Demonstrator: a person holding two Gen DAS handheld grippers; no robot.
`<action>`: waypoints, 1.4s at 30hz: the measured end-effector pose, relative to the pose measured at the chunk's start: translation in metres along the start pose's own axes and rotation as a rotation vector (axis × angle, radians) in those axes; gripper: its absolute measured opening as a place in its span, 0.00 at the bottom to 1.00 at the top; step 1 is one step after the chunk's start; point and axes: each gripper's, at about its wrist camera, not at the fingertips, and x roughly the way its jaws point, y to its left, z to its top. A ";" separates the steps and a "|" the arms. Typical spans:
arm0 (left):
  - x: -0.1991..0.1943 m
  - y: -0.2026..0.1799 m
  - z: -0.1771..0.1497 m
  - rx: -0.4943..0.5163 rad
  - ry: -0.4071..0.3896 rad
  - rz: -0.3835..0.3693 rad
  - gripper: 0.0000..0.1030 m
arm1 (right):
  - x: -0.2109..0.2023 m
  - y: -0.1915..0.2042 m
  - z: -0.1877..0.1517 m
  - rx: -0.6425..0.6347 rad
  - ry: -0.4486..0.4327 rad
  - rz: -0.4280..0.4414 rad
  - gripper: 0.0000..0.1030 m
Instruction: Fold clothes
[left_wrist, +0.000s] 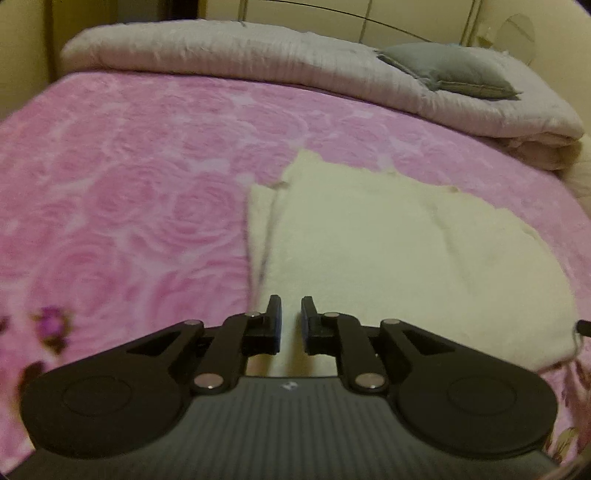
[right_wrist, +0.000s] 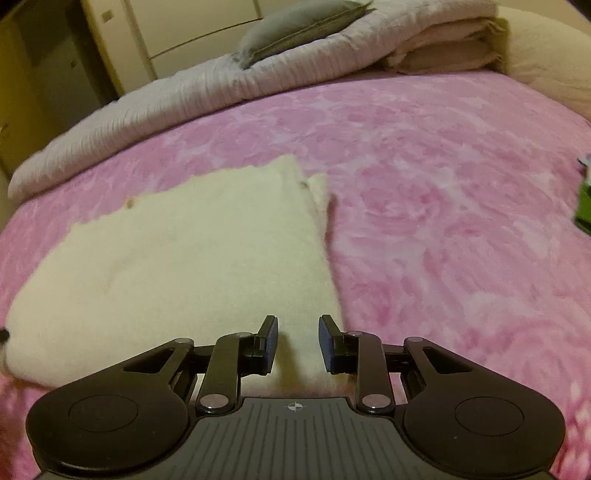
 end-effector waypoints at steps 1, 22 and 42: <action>-0.008 -0.002 -0.001 -0.002 -0.002 0.021 0.13 | -0.008 0.003 -0.003 0.006 -0.010 0.007 0.32; -0.081 -0.049 -0.068 0.019 0.097 0.163 0.31 | -0.064 0.043 -0.062 0.014 0.072 -0.025 0.46; 0.005 0.066 -0.087 -0.995 0.065 -0.377 0.50 | 0.008 -0.030 -0.063 0.788 0.073 0.399 0.70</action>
